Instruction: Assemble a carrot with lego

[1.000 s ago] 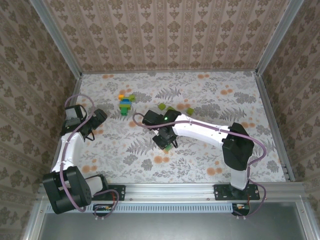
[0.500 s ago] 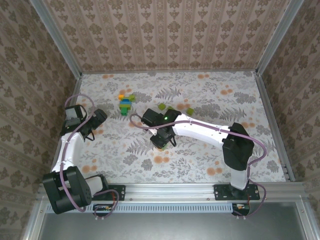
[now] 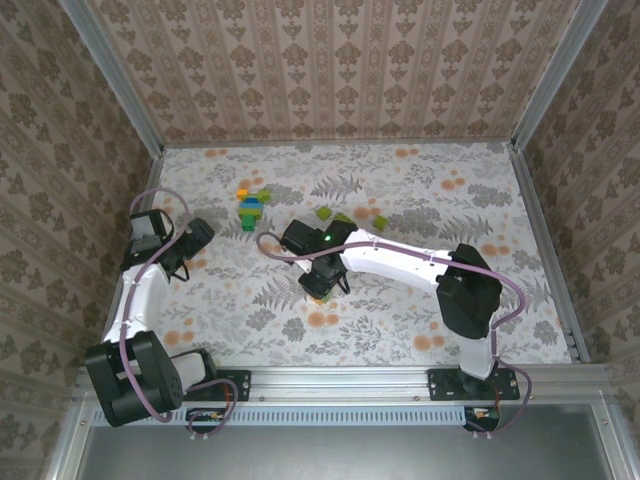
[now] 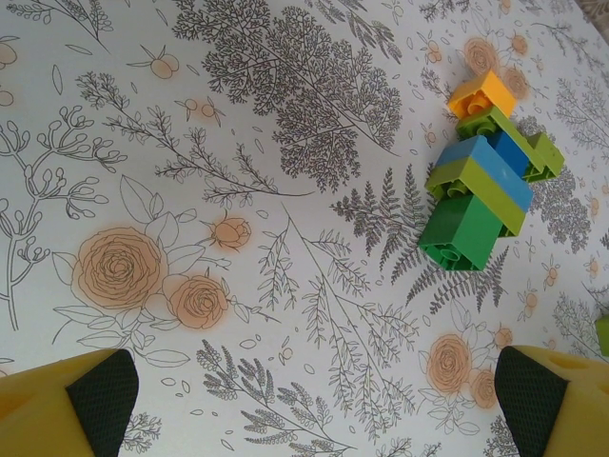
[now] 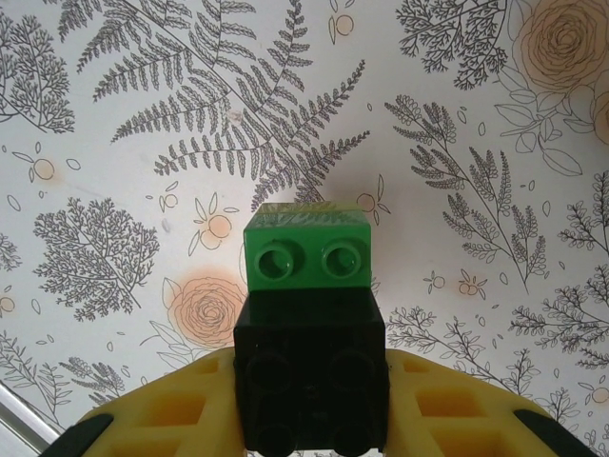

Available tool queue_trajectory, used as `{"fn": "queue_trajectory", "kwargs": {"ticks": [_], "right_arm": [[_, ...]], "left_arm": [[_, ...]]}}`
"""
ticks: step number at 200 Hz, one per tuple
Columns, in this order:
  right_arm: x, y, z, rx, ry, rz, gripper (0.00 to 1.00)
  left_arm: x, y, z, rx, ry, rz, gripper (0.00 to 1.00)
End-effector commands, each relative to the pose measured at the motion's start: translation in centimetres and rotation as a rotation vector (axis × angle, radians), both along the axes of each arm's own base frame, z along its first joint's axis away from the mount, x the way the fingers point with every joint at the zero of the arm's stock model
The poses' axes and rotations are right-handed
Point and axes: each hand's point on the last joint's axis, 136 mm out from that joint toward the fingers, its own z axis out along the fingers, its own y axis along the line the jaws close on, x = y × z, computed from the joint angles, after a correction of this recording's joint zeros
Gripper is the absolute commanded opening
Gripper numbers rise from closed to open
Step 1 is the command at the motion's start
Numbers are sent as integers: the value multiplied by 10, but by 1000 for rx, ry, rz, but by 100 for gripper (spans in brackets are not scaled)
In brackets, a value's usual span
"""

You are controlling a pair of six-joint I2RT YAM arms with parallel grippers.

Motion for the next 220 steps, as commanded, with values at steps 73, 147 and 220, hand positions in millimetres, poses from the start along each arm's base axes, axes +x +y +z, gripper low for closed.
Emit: {"fn": "queue_trajectory", "kwargs": {"ticks": [73,147,220], "right_arm": [[-4,-2,7,10,8,16,64],[29,-13,61,16,-138,-16,72],[146,-20,53,-12,-208,-99,73]], "left_arm": [[7,2,12,27,-21,-11,100],[7,1,13,25,-26,-13,100],[6,1,13,22,-29,-13,100]]}}
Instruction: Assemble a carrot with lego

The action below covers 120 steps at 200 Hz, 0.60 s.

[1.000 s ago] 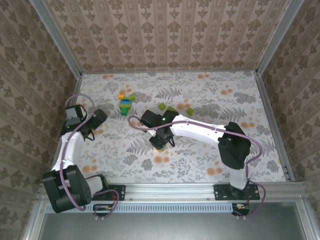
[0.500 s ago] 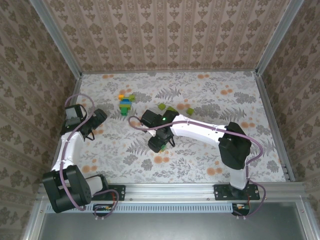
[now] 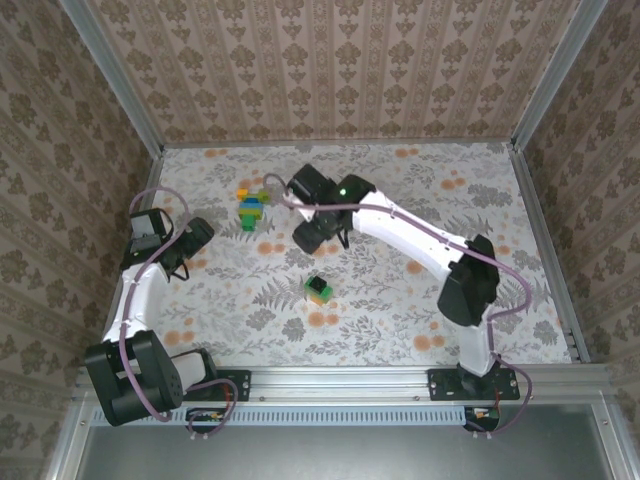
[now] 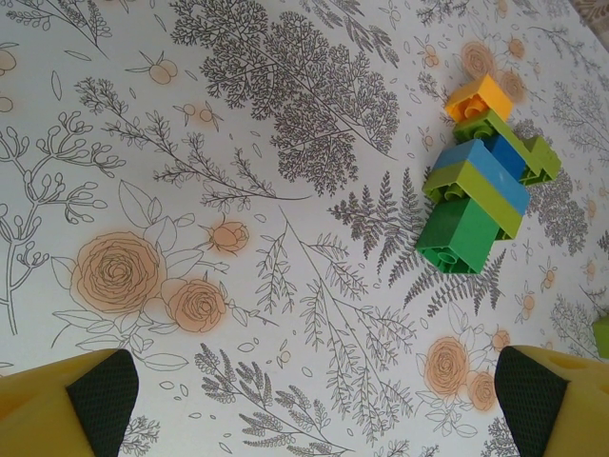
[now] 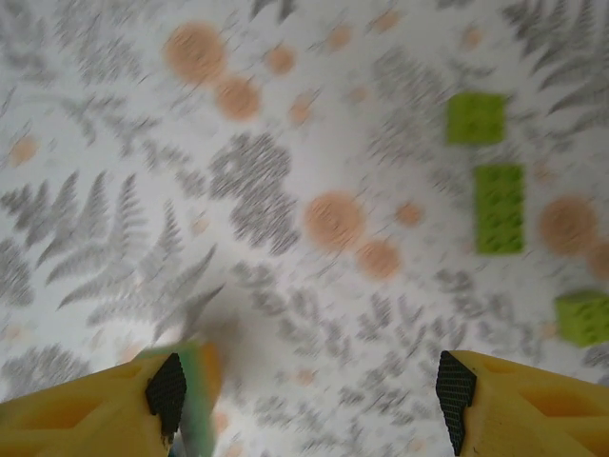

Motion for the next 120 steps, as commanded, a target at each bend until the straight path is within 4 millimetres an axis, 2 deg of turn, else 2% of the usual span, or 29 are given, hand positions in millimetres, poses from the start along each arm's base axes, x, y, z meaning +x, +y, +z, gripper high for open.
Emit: {"fn": "queue_trajectory", "kwargs": {"ticks": [1,33,61,84,120], "right_arm": [[38,-13,-33,-104,17,-7,73],[97,-10,-62,-60,46,-50,73],[129,-9,-79,11,59,-81,73],[141,-15,-95,51,82,-118,73],[142,-37,-114,15,116,-148,72]], "left_arm": [[5,0,11,21,-23,-13,100],[4,1,11,25,-21,-13,100],[4,2,12,38,-20,-9,100],[4,3,12,41,-17,-8,100],[6,4,9,42,-10,-7,100]]}}
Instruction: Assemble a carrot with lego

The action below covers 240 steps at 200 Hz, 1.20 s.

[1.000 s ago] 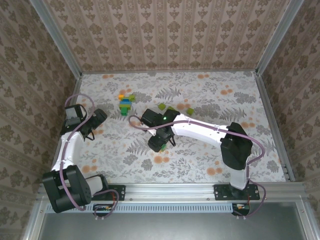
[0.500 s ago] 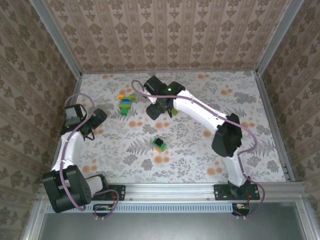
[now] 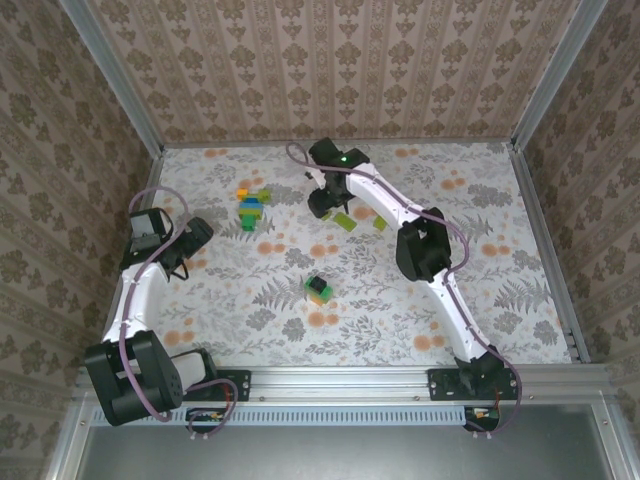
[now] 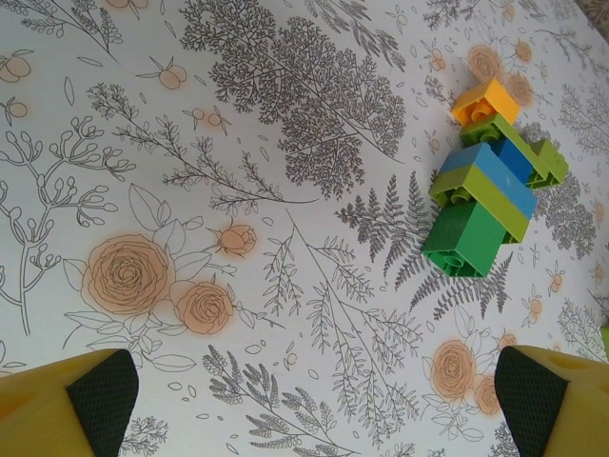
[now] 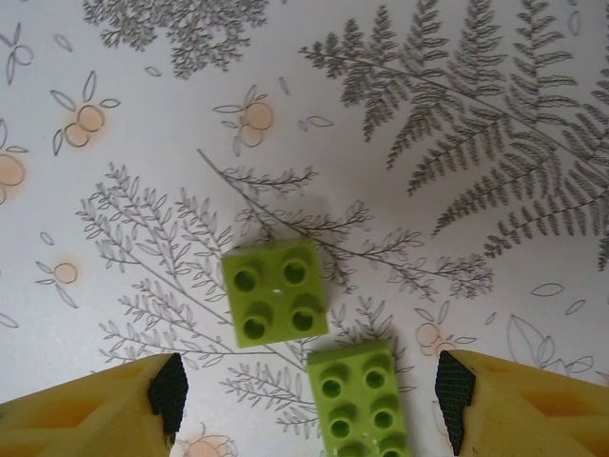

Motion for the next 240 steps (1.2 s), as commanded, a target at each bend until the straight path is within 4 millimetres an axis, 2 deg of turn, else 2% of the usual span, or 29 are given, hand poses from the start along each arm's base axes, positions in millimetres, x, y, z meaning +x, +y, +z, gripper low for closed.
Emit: {"fn": "queue_trajectory", "kwargs": {"ticks": [1,47,68,105,121,152,168,187,203,221,240], "right_arm": [[-4,-1,-3,15,17,10,72],[-28,-23,-20,-40,106,57,72],[-29,-32,-32,-70,118,44,72],[-31,-37,-47,-72,148,25,69],[-33,-41,-53,-89,162,19,63],[-36,-49,-56,-100,179,-5,44],[-38,-52,-57,-96,189,-17,37],[-41,-53,-53,-90,192,-25,31],[-46,-55,-41,-77,182,-40,29],[-57,-57,-17,-53,160,-54,27],[-83,-55,12,-17,145,-32,27]], "left_arm": [[6,1,8,26,-12,-16,100],[7,0,7,24,-11,-19,100],[7,0,7,22,-11,-20,100],[7,-1,6,23,-8,-24,100],[7,-1,6,24,-8,-23,100],[8,-2,5,22,-7,-25,100],[8,-2,5,22,-5,-25,100],[8,-3,5,23,-5,-28,100],[8,-3,5,23,-5,-29,100],[8,-4,5,20,-4,-31,100],[8,-4,4,21,-4,-31,100]]}}
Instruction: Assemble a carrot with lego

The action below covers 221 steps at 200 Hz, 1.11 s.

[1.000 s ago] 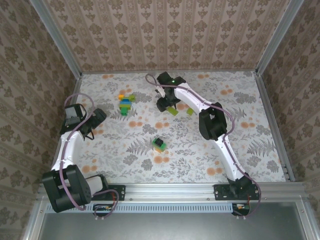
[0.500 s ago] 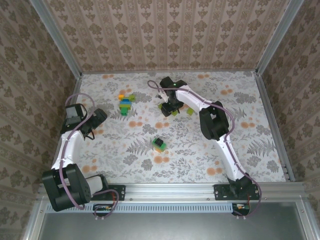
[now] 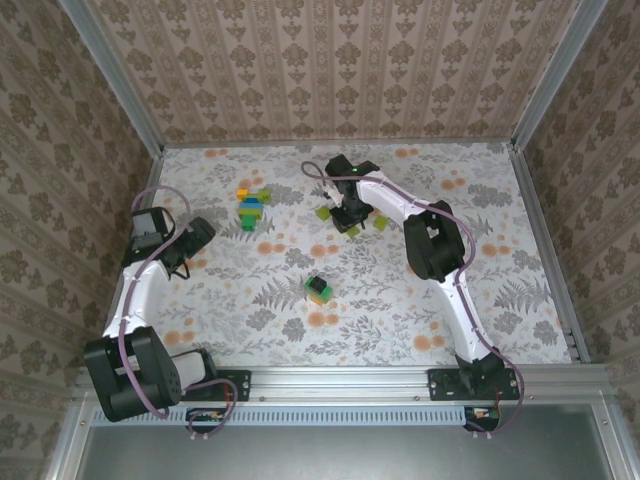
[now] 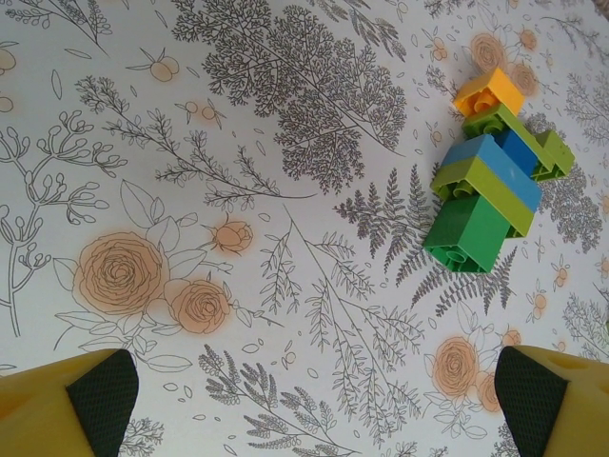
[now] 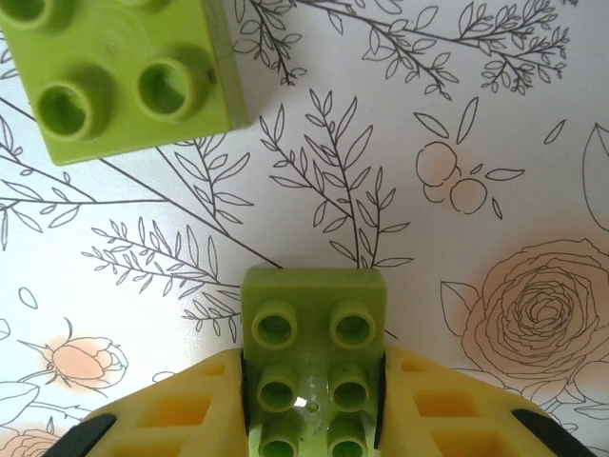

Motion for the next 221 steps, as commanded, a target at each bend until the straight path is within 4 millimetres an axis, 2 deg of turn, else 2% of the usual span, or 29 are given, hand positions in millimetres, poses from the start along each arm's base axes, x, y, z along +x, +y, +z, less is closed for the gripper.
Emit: {"fn": "queue_trajectory", "kwargs": {"ticks": [1,24,42,63,89,116,142,221], "right_arm": [[-44,-6,61,56,-11,-6,27],[-86,3,87,79,6,64,27],[-117,10,98,52,13,126,27],[-144,23,109,56,9,170,27],[-167,47,117,108,14,211,27],[-183,65,117,118,19,250,27],[-190,75,114,118,22,274,26],[-201,87,109,128,46,300,26]], "left_arm": [[6,-1,9,21,-20,-19,100],[7,-2,8,20,-21,-23,100],[9,-4,9,20,-22,-28,100],[9,-5,9,19,-21,-31,100],[8,-5,10,19,-22,-35,100],[8,-6,10,20,-23,-36,100],[8,-6,10,19,-23,-38,100],[7,-6,10,22,-19,-39,100]]}}
